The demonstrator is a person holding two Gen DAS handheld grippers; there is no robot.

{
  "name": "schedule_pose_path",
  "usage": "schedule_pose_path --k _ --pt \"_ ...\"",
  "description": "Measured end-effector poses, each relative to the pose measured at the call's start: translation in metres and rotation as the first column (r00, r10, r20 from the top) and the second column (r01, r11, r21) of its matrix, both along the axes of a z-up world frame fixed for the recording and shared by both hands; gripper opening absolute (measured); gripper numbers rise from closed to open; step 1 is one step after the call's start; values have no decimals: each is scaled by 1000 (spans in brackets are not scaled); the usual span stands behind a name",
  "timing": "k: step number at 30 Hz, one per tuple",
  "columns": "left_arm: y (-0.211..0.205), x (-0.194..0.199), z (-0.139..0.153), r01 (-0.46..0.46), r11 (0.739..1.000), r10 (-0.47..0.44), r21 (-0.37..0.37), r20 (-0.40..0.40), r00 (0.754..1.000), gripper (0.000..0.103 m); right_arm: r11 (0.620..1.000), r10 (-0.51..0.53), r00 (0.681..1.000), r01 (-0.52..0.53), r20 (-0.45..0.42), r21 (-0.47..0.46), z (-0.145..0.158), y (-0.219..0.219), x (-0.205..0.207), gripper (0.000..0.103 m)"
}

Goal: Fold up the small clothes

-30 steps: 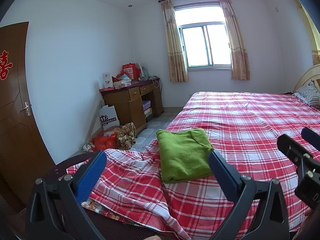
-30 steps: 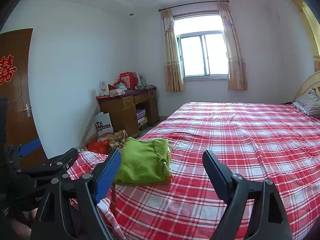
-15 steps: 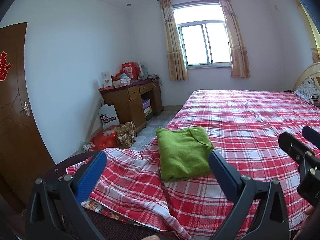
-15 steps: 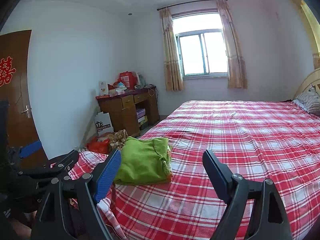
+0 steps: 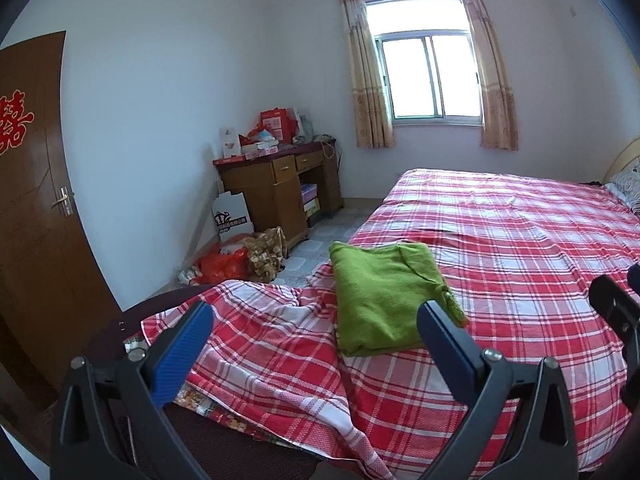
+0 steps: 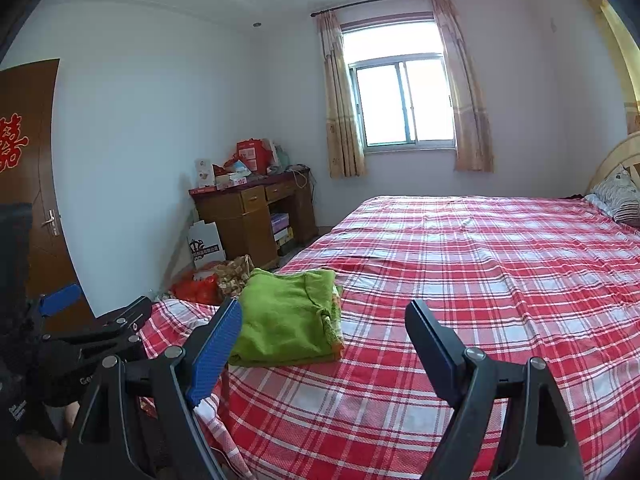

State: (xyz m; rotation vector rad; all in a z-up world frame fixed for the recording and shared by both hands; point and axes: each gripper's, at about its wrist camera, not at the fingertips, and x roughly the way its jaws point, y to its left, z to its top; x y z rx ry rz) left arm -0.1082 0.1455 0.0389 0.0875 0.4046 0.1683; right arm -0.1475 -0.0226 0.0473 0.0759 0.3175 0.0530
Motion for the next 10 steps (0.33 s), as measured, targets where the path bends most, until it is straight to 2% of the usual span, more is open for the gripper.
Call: schedule_pose_path --k 5,10 --pt "7 7 -5 26 999 -27 -30 -27 999 103 1000 3 1000 -3 -9 10 -2 -2 2 84" --pt "11 18 -12 6 1000 -6 -19 -49 999 103 1000 -1 1000 1 -24 26 -6 -5 6 84"
